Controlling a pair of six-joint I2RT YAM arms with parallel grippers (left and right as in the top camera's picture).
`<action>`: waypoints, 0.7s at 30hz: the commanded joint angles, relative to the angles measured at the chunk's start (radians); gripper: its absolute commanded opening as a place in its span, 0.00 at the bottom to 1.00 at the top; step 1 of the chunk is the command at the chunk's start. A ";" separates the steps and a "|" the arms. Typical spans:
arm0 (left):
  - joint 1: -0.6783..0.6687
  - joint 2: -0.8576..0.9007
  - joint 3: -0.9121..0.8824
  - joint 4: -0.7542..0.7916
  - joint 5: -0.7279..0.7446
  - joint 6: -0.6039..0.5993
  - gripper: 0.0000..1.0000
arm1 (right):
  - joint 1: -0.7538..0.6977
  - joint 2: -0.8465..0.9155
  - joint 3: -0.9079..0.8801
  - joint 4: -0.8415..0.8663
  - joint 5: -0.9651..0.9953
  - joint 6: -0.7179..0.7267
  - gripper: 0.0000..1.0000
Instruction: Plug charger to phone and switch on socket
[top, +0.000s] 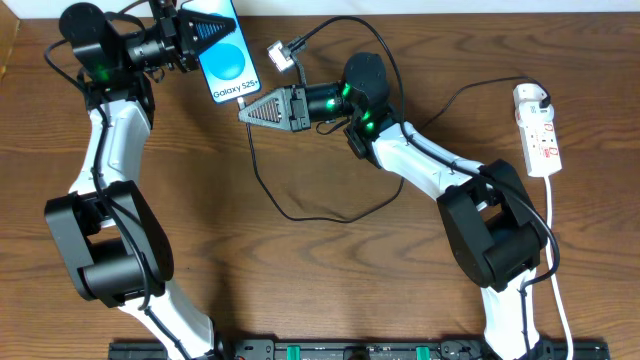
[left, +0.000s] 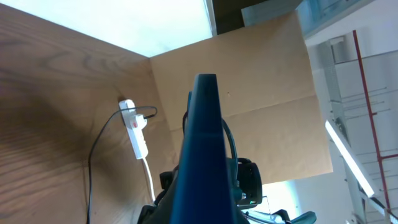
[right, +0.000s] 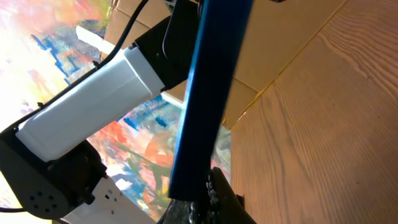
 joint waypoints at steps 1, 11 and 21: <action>0.003 -0.029 0.013 0.010 0.020 0.034 0.07 | -0.002 -0.005 0.007 0.002 -0.002 0.002 0.01; 0.003 -0.029 0.013 0.011 0.020 0.045 0.08 | -0.002 -0.005 0.007 0.002 -0.019 -0.002 0.01; 0.003 -0.029 0.013 0.010 0.020 0.071 0.07 | 0.010 -0.005 0.007 0.001 -0.024 -0.021 0.01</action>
